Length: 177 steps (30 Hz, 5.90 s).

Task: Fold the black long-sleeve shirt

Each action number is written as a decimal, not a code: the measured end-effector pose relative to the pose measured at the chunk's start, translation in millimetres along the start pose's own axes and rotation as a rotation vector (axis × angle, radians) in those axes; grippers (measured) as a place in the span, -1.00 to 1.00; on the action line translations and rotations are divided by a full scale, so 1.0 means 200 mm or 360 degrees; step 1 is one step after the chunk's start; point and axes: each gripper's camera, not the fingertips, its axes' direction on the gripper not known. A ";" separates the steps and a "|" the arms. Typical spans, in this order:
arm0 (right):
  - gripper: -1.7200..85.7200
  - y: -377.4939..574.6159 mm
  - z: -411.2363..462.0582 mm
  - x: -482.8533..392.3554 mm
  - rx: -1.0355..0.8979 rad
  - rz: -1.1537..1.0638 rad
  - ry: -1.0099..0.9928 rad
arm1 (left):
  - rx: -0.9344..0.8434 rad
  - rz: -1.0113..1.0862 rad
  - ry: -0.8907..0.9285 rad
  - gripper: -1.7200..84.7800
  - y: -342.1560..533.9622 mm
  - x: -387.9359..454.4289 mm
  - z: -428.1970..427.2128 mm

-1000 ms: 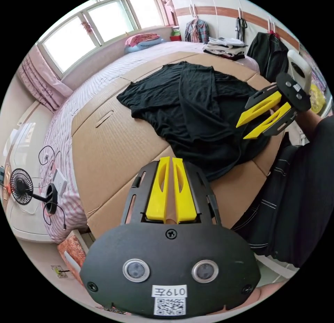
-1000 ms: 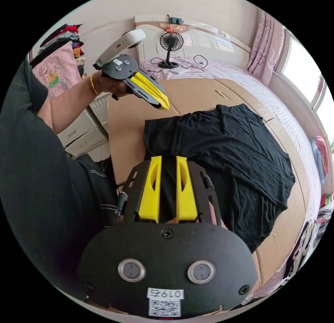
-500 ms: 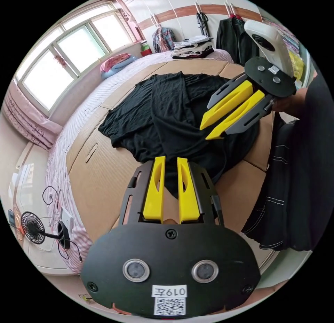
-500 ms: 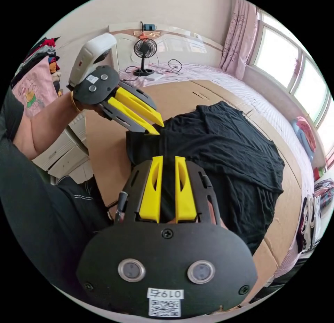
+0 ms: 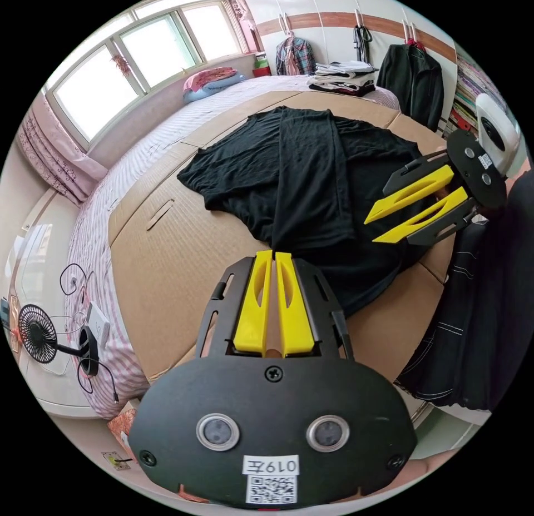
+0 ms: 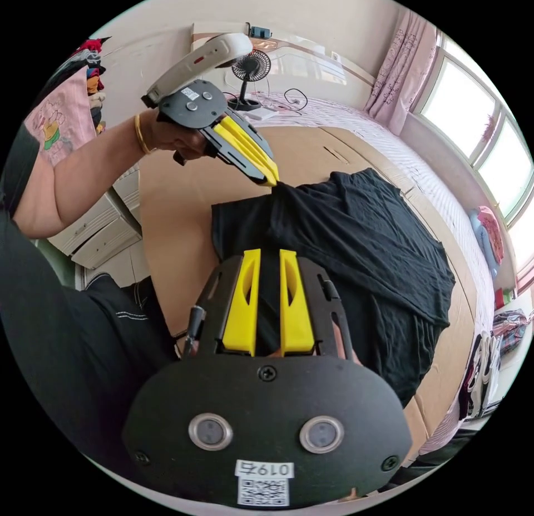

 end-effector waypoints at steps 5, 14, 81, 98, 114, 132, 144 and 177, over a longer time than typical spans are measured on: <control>-0.82 -0.04 0.01 0.01 -0.0011 -0.0052 0.0040 | -0.0013 -0.0015 0.0047 -0.93 0.00 -0.02 0.05; -0.89 -0.10 0.08 -0.10 -0.0089 -0.0177 0.0066 | 0.0010 -0.0080 0.0104 -0.93 0.01 -0.09 0.07; -0.93 1.61 -0.76 1.17 -0.0231 0.0294 0.0113 | 0.0161 -0.0263 0.0243 -0.75 0.48 0.33 -0.48; -0.97 1.54 -0.69 0.66 -0.0446 -0.0118 0.0667 | 0.0071 -0.0347 0.0151 -0.74 0.63 0.39 -0.55; -0.83 1.62 -0.70 0.48 -0.0508 -0.0291 0.0638 | 0.0098 -0.0391 0.0125 -0.76 0.76 0.42 -0.66; -0.98 1.87 -0.83 0.67 -0.0466 -0.0038 0.0550 | 0.0075 -0.0364 0.0115 -0.76 0.80 0.39 -0.66; -0.98 2.14 -0.87 0.85 -0.0283 0.0247 0.0407 | 0.0100 -0.0388 0.0133 -0.73 0.76 0.31 -0.57; -0.87 2.29 -1.02 0.99 -0.0200 0.0284 0.0290 | -0.0058 -0.0307 0.0322 -0.80 0.61 0.27 -0.45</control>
